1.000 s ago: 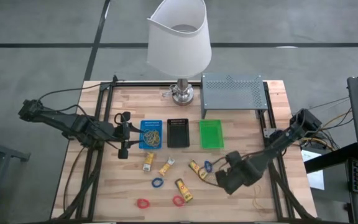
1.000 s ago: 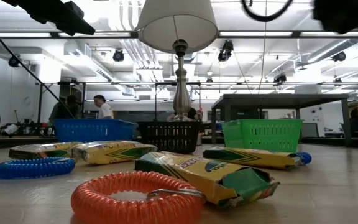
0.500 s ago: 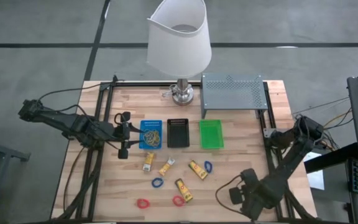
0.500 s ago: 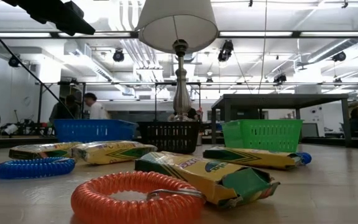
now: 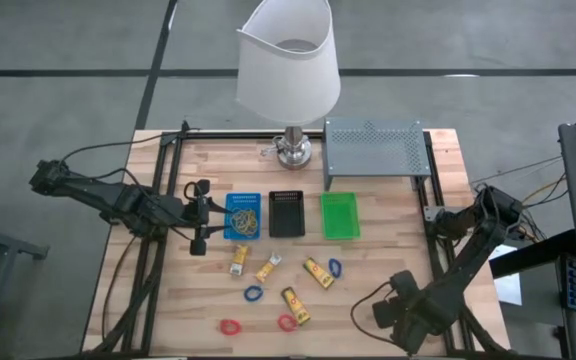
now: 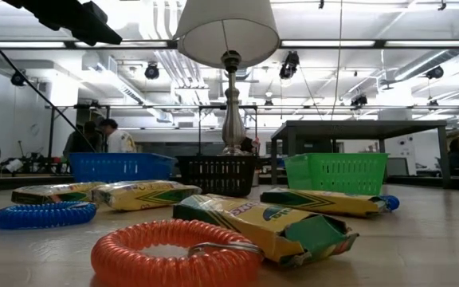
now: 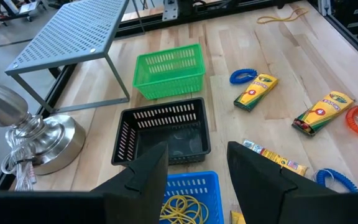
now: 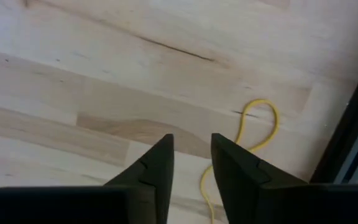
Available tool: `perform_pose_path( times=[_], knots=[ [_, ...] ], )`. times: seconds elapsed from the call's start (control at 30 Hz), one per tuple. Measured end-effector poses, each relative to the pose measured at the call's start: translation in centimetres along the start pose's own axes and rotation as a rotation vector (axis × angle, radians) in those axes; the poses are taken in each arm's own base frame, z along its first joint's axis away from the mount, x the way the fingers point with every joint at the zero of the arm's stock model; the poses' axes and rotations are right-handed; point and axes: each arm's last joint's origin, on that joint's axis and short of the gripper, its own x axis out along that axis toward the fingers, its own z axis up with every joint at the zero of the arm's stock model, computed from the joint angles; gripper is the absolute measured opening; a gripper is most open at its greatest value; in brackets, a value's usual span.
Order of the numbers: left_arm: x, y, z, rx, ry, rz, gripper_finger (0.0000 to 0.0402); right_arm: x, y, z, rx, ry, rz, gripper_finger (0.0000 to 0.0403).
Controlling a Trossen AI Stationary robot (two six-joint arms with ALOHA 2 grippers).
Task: Pick & Place Office Desk Supplies
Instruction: Put the yellow rubber band into the blue bin
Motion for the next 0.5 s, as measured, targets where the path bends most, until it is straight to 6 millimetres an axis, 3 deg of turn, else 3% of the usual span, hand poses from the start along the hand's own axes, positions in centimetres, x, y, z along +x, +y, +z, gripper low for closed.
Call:
perform_pose_path(
  times=[0.23,0.5],
  knots=[
    [0.0,0.0,0.0,0.000,0.000,-0.001,0.0168,0.9,-1.4,-0.7,-0.046,-0.012,-0.041,0.0124],
    [0.0,0.0,0.0,0.000,0.000,0.000,0.0168,3.0,-2.3,-0.5,-0.041,0.028,-0.098,0.0114]
  ],
)
